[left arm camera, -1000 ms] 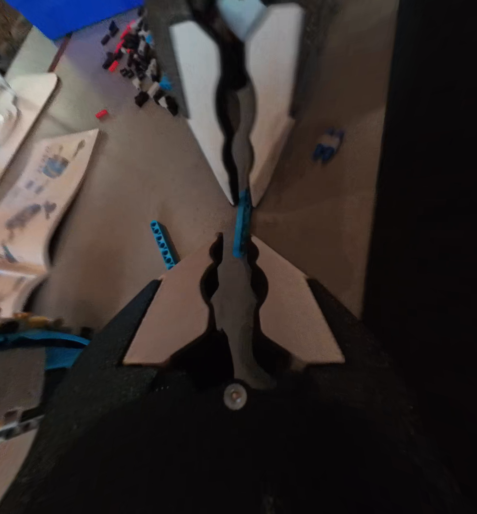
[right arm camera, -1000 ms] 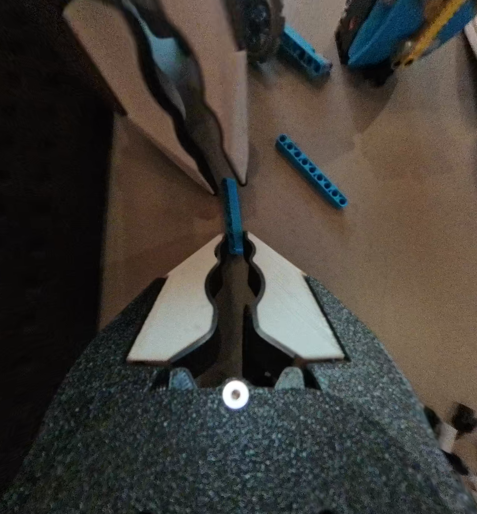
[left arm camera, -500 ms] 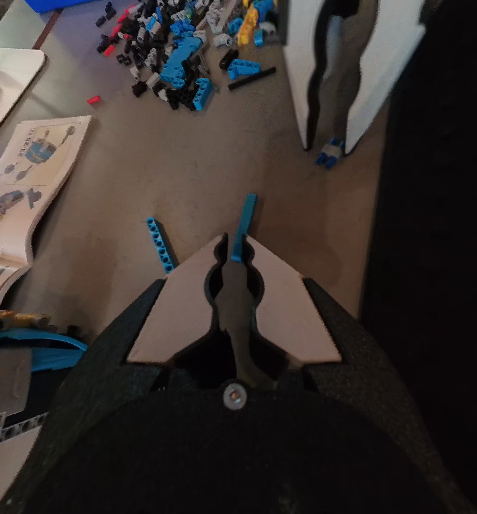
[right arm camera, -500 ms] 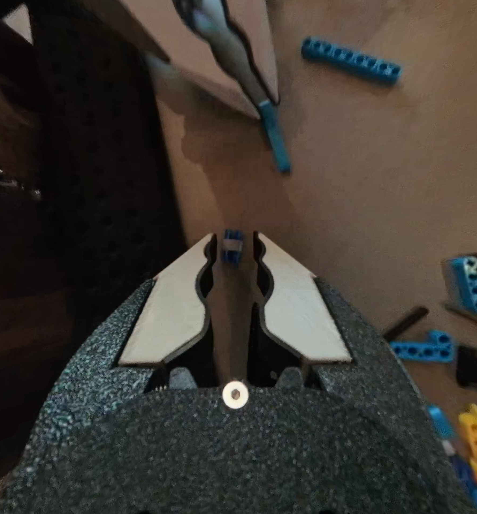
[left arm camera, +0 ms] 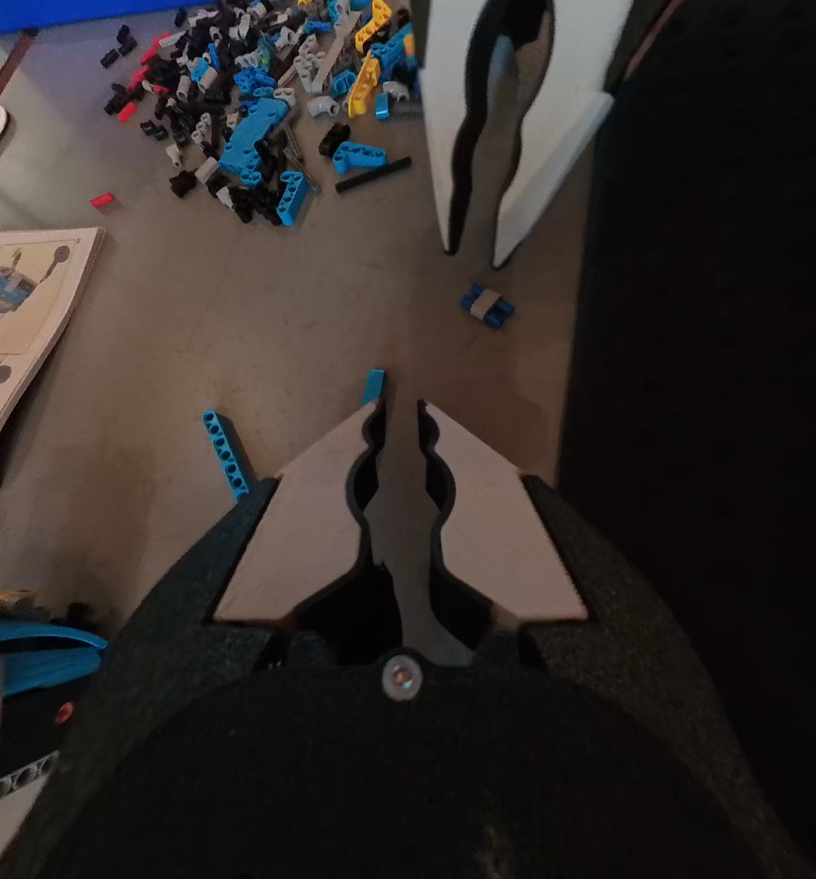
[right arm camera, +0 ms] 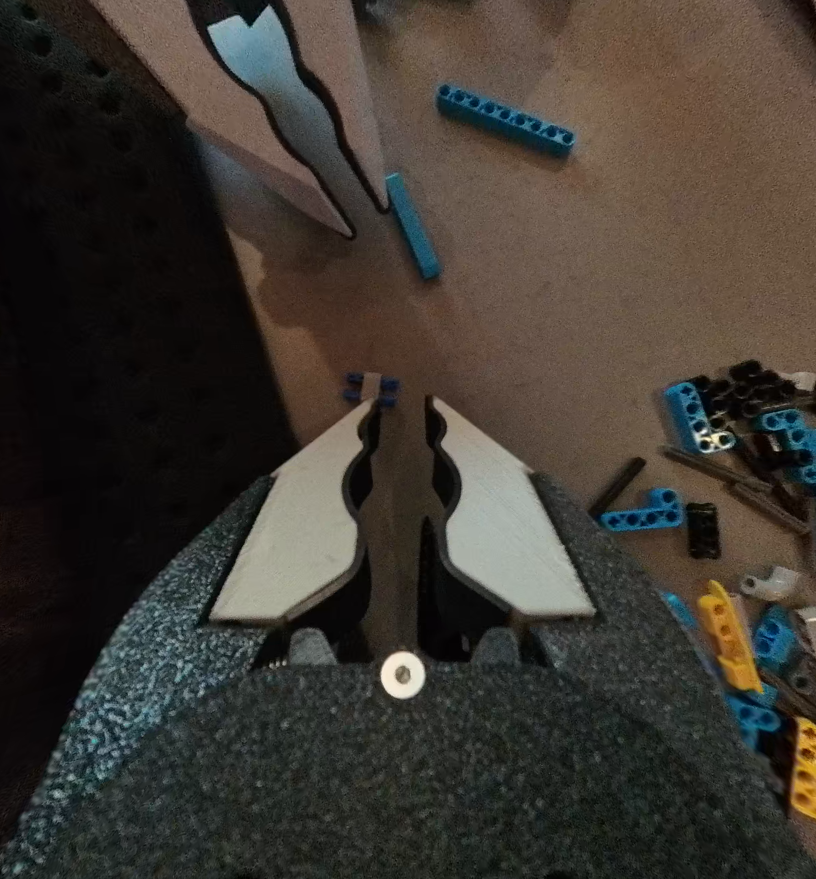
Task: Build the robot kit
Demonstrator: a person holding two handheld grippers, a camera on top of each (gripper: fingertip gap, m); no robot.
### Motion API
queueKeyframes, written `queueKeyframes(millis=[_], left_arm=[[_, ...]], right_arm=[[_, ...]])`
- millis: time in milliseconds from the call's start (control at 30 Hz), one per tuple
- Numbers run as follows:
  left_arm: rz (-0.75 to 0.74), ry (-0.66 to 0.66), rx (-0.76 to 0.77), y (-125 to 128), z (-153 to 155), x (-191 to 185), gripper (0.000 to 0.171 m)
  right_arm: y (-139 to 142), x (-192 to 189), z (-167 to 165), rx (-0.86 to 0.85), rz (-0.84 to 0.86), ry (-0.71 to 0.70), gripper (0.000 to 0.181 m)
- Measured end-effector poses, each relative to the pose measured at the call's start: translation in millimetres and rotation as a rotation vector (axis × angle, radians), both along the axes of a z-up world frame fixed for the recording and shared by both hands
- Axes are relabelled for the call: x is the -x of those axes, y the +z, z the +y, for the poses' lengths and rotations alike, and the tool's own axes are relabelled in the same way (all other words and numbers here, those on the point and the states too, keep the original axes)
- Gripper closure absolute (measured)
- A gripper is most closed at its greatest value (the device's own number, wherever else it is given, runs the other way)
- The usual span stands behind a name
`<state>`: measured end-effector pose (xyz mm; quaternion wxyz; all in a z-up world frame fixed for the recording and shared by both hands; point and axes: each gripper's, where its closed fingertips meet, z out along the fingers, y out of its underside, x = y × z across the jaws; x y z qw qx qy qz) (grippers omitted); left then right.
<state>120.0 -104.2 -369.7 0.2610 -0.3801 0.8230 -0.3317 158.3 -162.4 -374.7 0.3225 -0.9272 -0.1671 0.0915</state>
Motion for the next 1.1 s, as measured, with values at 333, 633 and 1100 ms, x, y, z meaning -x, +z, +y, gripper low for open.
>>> queueKeyframes(millis=[333,633,1100], left_arm=[[0.082,0.097,0.078,-10.5,27.8,-1.4,0.145],[0.135,0.018,0.068,-20.0,22.3,3.3,0.16],[0.19,-0.006,0.07,-20.6,19.1,17.4,0.164]], right_arm=[[-16.7,8.6,4.9,0.013,-0.025,-0.013,0.164],[-16.6,-7.3,25.5,0.013,-0.041,0.034,0.164],[-14.5,-19.4,35.2,-0.047,0.014,0.035,0.159]])
